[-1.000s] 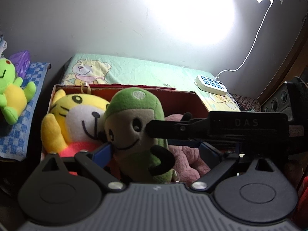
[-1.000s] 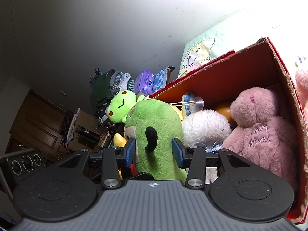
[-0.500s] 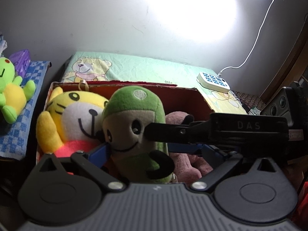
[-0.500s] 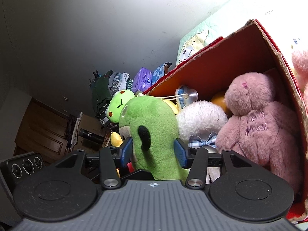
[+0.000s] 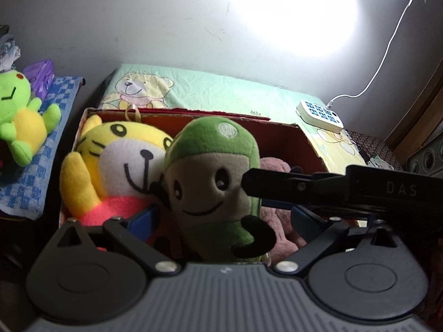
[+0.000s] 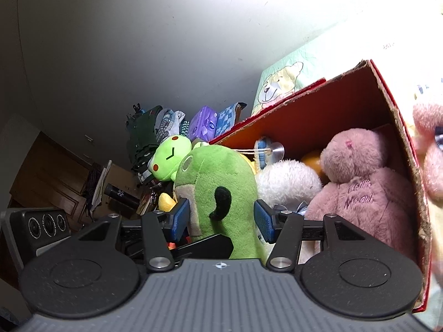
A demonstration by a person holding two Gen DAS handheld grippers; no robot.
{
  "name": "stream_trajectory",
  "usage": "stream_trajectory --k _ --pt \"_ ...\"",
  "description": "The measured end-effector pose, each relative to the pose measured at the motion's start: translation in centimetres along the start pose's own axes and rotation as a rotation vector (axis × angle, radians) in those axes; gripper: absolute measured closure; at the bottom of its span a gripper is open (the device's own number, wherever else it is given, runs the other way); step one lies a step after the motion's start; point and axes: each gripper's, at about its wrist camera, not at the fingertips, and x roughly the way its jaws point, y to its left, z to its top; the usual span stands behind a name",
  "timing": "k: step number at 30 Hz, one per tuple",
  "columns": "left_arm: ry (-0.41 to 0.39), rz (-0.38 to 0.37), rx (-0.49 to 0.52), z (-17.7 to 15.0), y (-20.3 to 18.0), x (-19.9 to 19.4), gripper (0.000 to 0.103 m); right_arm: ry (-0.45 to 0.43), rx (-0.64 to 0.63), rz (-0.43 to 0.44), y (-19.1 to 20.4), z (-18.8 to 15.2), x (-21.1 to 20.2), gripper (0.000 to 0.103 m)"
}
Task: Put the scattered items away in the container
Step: 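Open the right gripper to release the green bean doll in the box, then withdraw the right gripper from the box toward the white bunny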
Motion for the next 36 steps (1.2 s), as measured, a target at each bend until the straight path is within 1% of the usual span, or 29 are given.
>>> stream_trajectory --k 5,12,24,28,36 --pt "0.013 0.022 -0.006 0.2 0.1 0.1 0.003 -0.010 0.004 -0.015 -0.2 -0.1 -0.3 0.047" --pt "0.021 0.069 0.034 -0.2 -0.5 0.6 0.003 -0.025 0.017 -0.024 -0.2 -0.4 -0.8 0.048" --pt "0.017 0.099 0.047 -0.6 -0.8 0.3 0.003 -0.051 0.006 -0.033 0.2 -0.9 -1.8 0.048" --pt "0.011 0.111 0.049 -0.6 -0.9 -0.1 0.003 -0.065 0.001 -0.053 0.5 -1.1 -2.3 0.048" --pt "0.019 0.128 0.046 -1.1 -1.3 -0.7 0.003 -0.081 0.033 -0.100 0.4 -1.8 -3.0 0.048"
